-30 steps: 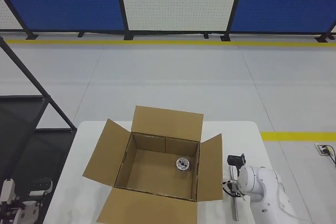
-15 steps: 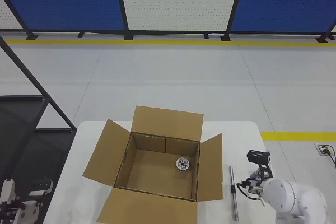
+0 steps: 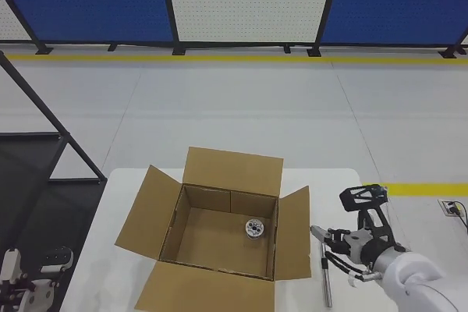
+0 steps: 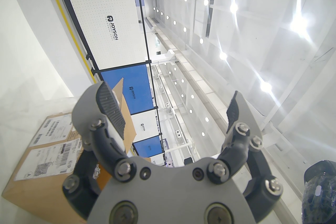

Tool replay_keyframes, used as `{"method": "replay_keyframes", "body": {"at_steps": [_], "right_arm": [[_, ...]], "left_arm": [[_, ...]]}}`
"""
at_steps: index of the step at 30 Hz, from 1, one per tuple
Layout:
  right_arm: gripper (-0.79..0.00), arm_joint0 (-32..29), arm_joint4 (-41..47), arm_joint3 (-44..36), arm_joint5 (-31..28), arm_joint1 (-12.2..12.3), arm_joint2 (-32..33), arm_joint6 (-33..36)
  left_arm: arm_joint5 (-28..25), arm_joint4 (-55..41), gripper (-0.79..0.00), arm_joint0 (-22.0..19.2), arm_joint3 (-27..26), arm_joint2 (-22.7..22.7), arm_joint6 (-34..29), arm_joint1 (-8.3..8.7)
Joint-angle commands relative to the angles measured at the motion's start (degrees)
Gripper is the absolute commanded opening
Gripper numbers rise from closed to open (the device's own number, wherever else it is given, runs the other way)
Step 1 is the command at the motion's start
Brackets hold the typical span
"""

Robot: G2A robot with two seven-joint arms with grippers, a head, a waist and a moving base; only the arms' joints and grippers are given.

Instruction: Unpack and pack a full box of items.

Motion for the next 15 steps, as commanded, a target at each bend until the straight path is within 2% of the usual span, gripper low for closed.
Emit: {"method": "replay_keyframes", "body": {"at_steps": [1,5,9,15], "right_arm": [[0.000,2.72,0.38,-0.01,-1.77,0.03,-2.67,0.99],[0.000,7.79,0.58,-0.01,-4.75,-0.07,-9.91,3.42],[0.000,10.10,1.96,-0.01,-6.62,-0.05,-16.64,3.42],[0.000,10.76,4.64,1.28,-6.23,0.49,-19.89,3.42]], "left_arm": [[0.00,0.00,0.000,0.00,0.00,0.00,0.00,0.00],[0.00,0.00,0.000,0.00,0.00,0.00,0.00,0.00],[0.00,0.00,0.000,0.00,0.00,0.00,0.00,0.00],[0.00,0.00,0.000,0.00,0.00,0.00,0.00,0.00]]}}
